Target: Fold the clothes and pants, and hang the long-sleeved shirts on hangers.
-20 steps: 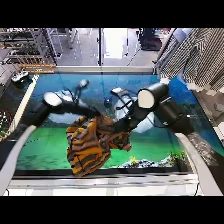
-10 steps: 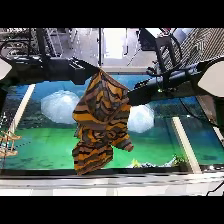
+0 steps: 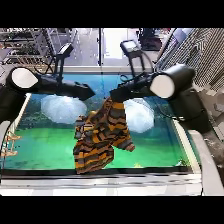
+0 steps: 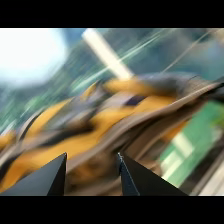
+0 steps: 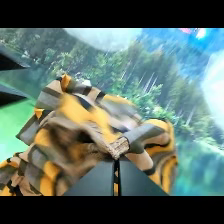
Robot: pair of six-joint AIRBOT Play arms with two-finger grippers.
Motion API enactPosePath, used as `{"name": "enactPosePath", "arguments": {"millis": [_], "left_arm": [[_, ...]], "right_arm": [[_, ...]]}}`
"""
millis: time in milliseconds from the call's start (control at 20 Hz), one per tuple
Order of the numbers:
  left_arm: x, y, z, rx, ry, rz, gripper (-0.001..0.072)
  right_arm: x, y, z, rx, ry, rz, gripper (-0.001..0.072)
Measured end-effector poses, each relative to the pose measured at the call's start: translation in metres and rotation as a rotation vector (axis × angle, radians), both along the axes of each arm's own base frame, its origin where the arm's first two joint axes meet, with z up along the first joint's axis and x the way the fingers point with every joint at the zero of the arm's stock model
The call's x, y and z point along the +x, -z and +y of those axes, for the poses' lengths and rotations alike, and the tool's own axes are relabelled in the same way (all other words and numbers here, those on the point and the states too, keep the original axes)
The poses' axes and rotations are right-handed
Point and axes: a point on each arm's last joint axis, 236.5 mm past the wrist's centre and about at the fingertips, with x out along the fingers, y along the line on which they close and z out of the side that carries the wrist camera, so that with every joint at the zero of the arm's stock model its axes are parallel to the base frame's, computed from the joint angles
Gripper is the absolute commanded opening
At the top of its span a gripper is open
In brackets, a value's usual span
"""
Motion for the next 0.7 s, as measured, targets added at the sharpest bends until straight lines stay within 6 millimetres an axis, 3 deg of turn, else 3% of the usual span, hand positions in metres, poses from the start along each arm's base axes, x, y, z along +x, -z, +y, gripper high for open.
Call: {"name": "enactPosePath", "arguments": {"millis": [100,250,400,500,700], "left_arm": [[0.0,0.024,0.049,0.096,-0.084,0.093,0.0355],[-0.013,0.054,0.164,0.262,-0.303,0.227,0.0355],[-0.056,0.081,0.298,0.384,-0.624,0.318,0.0356],[-0.096,0.099,0.375,0.413,-0.839,0.338,0.0373],[-0.135,0.133,0.449,0.364,-1.074,0.338,0.0373]], "right_arm": [[0.007,0.024,0.012,0.005,-0.001,0.052,0.0016],[0.012,0.051,0.026,0.012,-0.009,0.115,0.0017],[0.011,0.063,0.035,0.011,-0.025,0.141,0.0017],[0.011,0.065,0.04,0.008,-0.043,0.137,0.0017],[0.013,0.065,0.044,0.011,-0.061,0.123,0.0018]]}}
